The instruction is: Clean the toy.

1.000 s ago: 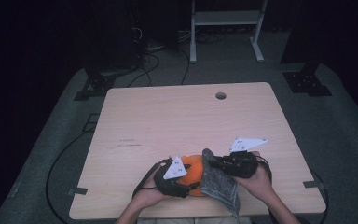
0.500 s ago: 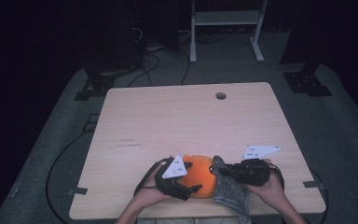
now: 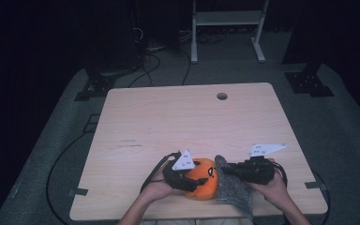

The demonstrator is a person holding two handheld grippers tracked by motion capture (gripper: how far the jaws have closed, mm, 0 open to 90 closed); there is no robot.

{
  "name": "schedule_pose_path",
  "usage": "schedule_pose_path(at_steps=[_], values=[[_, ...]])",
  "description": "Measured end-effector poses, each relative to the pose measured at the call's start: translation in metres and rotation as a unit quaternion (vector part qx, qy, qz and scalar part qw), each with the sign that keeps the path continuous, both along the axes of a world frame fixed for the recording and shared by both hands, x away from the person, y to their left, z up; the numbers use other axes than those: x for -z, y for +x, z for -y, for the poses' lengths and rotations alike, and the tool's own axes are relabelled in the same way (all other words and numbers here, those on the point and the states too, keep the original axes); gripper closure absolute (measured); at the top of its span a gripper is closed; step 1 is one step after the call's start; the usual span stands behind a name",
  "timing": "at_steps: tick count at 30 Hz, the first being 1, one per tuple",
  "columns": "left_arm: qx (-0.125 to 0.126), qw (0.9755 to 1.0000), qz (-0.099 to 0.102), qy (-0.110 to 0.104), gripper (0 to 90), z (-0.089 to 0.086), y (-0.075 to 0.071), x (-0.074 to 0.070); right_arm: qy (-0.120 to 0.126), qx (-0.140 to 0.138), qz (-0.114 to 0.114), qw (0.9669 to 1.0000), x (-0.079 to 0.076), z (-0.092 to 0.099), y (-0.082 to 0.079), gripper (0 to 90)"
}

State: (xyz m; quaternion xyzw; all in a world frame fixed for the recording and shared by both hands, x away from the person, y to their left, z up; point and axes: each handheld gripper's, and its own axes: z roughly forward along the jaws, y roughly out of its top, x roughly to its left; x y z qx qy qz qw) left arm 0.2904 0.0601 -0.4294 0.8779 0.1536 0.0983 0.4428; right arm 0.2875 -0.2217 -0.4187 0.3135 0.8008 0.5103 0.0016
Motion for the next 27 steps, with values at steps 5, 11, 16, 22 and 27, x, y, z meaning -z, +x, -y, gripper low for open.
schedule_pose_path(at_steps=[5,11,16,22,27], values=[[-0.012,0.9997,0.017,-0.013,47.9,-0.004,-0.006,-0.003,-0.002,0.059,0.014,0.9982,-0.006,0.035,0.006,78.0],[-0.032,0.9984,0.010,-0.046,49.2,-0.008,-0.005,-0.003,-0.032,0.122,0.014,0.9919,0.000,0.077,0.012,77.5],[-0.031,0.9983,0.019,-0.046,49.5,-0.006,-0.008,-0.008,-0.030,0.150,-0.010,0.9881,0.019,0.103,0.020,71.9],[-0.035,0.9981,0.024,-0.045,49.8,-0.006,-0.007,-0.012,-0.022,0.167,-0.001,0.9856,0.026,0.107,0.022,58.3],[-0.041,0.9977,0.026,-0.048,49.9,-0.009,-0.005,-0.013,-0.008,0.173,0.021,0.9847,0.020,0.106,0.023,52.3]])
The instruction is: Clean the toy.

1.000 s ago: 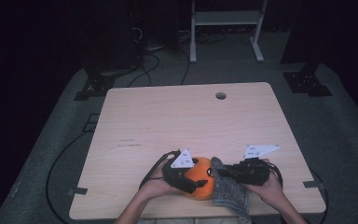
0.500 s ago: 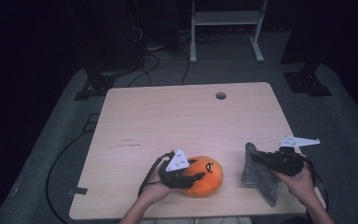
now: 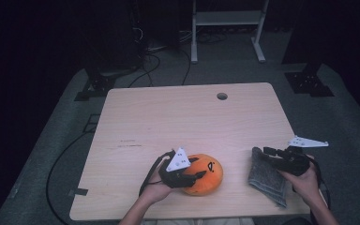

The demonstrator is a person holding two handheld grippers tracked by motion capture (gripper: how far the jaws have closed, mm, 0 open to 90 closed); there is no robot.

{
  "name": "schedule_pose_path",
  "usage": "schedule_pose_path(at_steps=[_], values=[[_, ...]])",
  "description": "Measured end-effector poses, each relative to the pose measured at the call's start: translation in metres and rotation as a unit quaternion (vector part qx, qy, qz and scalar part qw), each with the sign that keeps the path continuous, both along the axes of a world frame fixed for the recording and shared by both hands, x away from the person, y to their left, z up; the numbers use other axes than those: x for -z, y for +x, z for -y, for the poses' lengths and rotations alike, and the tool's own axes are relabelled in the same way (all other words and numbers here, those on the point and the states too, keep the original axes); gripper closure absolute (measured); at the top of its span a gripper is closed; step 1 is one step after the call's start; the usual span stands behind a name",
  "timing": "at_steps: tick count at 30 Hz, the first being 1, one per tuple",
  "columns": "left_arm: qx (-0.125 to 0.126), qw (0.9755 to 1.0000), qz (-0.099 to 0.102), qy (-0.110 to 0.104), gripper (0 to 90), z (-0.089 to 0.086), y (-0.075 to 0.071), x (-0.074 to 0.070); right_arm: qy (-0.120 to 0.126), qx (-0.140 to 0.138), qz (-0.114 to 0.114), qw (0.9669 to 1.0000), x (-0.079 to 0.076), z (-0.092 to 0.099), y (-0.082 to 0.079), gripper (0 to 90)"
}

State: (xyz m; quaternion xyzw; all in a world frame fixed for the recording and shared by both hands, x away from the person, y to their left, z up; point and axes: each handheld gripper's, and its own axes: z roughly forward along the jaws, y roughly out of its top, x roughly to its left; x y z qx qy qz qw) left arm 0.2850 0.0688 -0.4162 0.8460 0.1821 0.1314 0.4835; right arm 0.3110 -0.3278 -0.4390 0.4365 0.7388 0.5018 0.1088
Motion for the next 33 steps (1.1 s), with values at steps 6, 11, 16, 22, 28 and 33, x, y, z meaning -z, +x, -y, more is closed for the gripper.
schedule_pose_path(at_steps=[6,11,16,22,28,33], values=[[-0.011,0.9999,0.001,-0.006,50.1,0.000,0.007,-0.003,0.018,-0.009,0.005,0.9998,-0.004,-0.005,0.001,49.7],[-0.027,0.9996,0.011,-0.005,50.1,0.002,0.023,-0.010,0.024,-0.021,0.009,0.9994,-0.005,-0.010,0.001,47.2],[-0.044,0.9986,0.029,0.002,50.0,0.005,0.043,-0.017,0.035,-0.031,0.010,0.9989,-0.006,-0.013,-0.001,45.7],[-0.070,0.9966,0.042,0.006,49.6,0.008,0.070,-0.024,0.040,-0.034,0.011,0.9986,-0.006,-0.013,0.001,44.2],[-0.091,0.9944,0.053,0.013,48.4,0.017,0.086,-0.022,0.041,-0.039,0.011,0.9983,-0.006,-0.019,0.003,43.6],[-0.094,0.9949,0.026,0.023,37.0,0.022,0.088,-0.005,0.039,-0.044,0.011,0.9982,-0.006,-0.023,0.003,43.9]])
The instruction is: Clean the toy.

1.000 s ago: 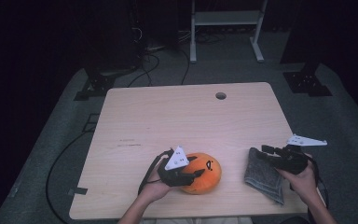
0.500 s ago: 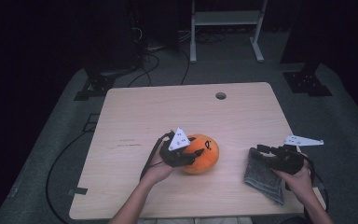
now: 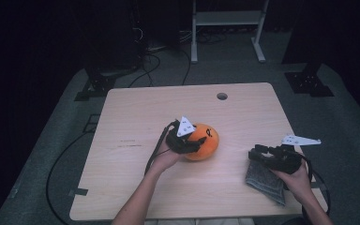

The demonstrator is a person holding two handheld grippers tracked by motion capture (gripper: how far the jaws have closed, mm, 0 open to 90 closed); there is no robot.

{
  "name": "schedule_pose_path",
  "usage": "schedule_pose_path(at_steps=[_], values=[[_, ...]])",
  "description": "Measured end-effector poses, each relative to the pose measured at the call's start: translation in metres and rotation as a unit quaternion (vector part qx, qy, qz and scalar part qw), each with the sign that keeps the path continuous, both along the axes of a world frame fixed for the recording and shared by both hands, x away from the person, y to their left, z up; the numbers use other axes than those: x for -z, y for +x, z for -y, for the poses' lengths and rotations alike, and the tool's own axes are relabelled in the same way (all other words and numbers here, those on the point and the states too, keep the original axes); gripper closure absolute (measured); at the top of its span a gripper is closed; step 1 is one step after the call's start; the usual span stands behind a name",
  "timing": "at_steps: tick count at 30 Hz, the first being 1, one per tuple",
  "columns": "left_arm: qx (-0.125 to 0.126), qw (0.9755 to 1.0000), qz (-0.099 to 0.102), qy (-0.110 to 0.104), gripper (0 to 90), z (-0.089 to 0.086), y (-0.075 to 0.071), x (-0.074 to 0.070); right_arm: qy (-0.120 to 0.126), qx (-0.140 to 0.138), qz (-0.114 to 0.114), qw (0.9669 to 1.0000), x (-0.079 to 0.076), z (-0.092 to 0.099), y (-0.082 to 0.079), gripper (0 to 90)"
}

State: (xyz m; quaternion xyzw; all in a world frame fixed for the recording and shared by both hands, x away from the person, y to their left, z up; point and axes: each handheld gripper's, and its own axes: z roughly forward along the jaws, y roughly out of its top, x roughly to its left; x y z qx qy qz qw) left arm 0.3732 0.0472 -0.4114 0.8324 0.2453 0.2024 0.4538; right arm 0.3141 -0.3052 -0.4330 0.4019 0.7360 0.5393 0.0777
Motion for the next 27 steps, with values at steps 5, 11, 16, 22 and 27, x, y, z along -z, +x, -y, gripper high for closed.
schedule_pose_path(at_steps=[5,11,16,22,27], values=[[-0.006,0.9990,-0.011,-0.043,25.5,-0.011,-0.004,-0.004,0.002,0.002,-0.002,1.0000,0.001,0.001,0.000,43.7],[-0.014,0.9993,-0.018,-0.031,19.7,-0.023,-0.009,-0.009,0.005,0.005,-0.004,1.0000,0.002,0.002,0.000,42.7],[-0.018,0.9983,-0.029,-0.048,18.7,-0.035,-0.014,-0.007,0.006,0.005,-0.007,0.9999,0.002,0.002,0.000,41.7],[-0.016,0.9984,-0.022,-0.049,18.1,-0.044,-0.022,-0.009,0.004,0.006,-0.013,0.9999,0.005,0.002,0.001,41.0],[-0.022,0.9981,-0.020,-0.053,17.5,-0.050,-0.027,-0.009,0.003,0.005,-0.013,0.9999,0.006,0.002,0.001,40.1]])
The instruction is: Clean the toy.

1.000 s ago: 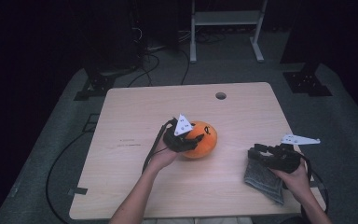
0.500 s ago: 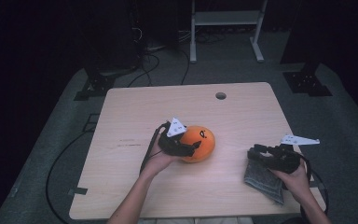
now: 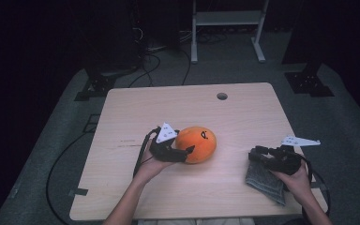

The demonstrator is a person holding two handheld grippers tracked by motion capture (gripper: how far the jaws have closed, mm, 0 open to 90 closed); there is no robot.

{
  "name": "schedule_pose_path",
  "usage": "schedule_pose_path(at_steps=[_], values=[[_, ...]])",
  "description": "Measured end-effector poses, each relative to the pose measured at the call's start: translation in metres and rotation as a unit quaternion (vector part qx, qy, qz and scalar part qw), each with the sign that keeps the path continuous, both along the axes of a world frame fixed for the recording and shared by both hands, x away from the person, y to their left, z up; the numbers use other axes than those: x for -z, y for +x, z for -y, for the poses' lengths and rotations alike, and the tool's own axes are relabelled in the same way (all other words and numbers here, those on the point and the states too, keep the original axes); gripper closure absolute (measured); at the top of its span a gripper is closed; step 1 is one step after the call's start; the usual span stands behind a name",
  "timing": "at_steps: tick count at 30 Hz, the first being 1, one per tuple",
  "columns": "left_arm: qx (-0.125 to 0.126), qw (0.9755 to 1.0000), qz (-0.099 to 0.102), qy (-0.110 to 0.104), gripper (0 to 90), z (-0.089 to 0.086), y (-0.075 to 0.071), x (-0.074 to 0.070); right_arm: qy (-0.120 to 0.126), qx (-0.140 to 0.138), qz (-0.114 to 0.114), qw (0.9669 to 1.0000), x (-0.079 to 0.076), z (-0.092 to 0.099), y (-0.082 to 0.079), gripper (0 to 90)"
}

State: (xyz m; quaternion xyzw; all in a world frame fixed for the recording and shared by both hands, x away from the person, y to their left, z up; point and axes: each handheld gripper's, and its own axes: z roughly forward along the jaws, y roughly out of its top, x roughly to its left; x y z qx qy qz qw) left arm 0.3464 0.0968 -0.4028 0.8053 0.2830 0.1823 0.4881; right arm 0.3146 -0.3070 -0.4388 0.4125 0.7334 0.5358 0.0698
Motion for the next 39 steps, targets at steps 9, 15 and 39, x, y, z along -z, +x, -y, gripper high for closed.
schedule_pose_path(at_steps=[9,15,39], values=[[-0.005,1.0000,0.003,0.000,16.3,-0.009,-0.007,0.002,0.004,0.006,-0.003,1.0000,0.001,0.002,0.000,38.8],[-0.006,1.0000,0.000,0.006,15.7,-0.014,-0.012,0.004,0.006,0.012,-0.004,0.9999,0.003,0.005,0.000,37.8],[-0.011,0.9998,-0.017,0.004,11.2,-0.043,-0.029,0.011,0.015,0.022,-0.012,0.9996,0.003,0.010,-0.003,36.5]])
